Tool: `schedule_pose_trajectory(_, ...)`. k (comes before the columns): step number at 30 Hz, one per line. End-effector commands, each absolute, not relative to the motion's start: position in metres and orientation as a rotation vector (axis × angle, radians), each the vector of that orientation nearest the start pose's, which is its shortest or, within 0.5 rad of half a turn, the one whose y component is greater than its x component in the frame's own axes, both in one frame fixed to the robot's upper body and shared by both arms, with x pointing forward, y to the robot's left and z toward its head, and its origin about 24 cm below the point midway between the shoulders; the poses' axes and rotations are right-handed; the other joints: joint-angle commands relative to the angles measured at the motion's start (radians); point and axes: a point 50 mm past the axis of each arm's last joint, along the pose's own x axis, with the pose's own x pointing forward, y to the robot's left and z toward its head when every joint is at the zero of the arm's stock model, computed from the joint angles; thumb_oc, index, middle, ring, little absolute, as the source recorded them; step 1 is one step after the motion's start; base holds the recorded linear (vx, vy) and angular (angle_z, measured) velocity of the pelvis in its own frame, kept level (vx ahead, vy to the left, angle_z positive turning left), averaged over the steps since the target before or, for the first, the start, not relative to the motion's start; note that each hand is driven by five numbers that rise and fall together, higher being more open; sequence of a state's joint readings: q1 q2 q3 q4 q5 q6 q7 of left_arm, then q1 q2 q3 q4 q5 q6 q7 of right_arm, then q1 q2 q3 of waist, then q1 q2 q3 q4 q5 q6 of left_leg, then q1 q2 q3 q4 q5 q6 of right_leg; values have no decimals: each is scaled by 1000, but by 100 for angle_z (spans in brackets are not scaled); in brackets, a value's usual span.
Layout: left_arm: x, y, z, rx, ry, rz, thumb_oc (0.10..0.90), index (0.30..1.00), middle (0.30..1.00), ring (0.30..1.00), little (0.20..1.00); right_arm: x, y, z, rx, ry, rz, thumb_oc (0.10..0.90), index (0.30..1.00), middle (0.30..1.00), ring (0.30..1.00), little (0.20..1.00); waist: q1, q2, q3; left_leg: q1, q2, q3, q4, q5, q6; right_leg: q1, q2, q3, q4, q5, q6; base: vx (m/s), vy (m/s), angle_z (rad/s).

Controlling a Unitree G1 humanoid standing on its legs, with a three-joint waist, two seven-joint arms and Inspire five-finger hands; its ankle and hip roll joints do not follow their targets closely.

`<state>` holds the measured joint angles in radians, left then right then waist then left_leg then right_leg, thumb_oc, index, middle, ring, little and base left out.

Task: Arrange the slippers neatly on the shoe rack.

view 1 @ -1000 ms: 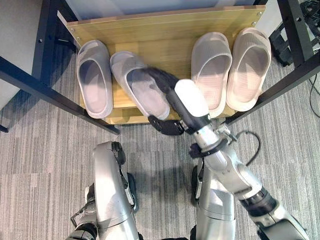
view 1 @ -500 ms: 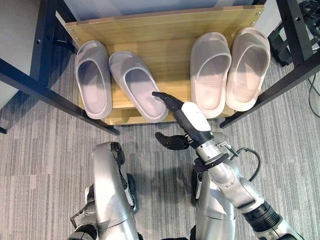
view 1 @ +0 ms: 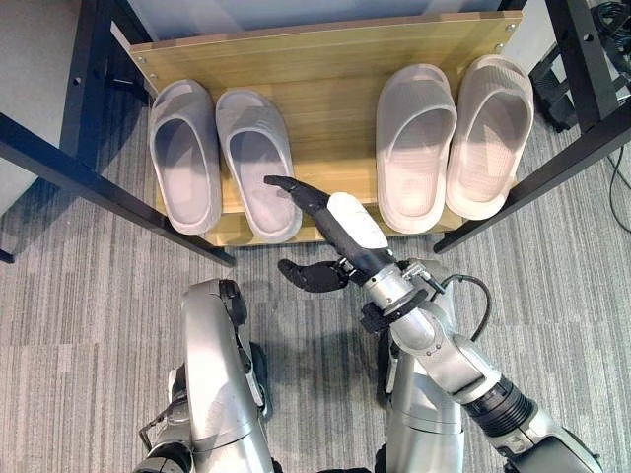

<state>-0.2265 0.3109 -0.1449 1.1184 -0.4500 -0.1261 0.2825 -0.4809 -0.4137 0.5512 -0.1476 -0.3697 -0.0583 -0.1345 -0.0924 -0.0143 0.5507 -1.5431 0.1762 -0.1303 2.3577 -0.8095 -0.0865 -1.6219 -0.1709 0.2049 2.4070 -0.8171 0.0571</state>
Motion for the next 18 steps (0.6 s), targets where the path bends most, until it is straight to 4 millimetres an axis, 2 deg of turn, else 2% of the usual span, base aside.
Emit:
schedule_pose_trajectory(1, 199, 250, -110, 98, 753, 486, 800, 900, 900, 900, 900, 256, -43, 217, -671, -1036, 420, 800, 900, 900, 900, 900, 58, 15, -31, -27, -41, -129, -16, 39, 37, 52, 3, 99, -13, 40, -49, 0, 0, 0)
schedule_pose_trajectory(7, 200, 251, -109, 112, 752, 484, 800, 900, 900, 900, 900, 264, -40, 219, -676, -1023, 420, 800, 900, 900, 900, 900, 64, 19, -31, -27, -40, -129, -12, 41, 37, 52, 1, 98, -8, 43, -47, 0, 0, 0)
schedule_pose_trajectory(18, 204, 252, -108, 120, 752, 488, 800, 900, 900, 900, 900, 273, -21, 217, -657, -979, 514, 800, 900, 900, 900, 900, 77, 24, -31, -27, -48, -130, -14, 45, 33, 52, -2, 98, -3, 45, -46, 0, 0, 0)
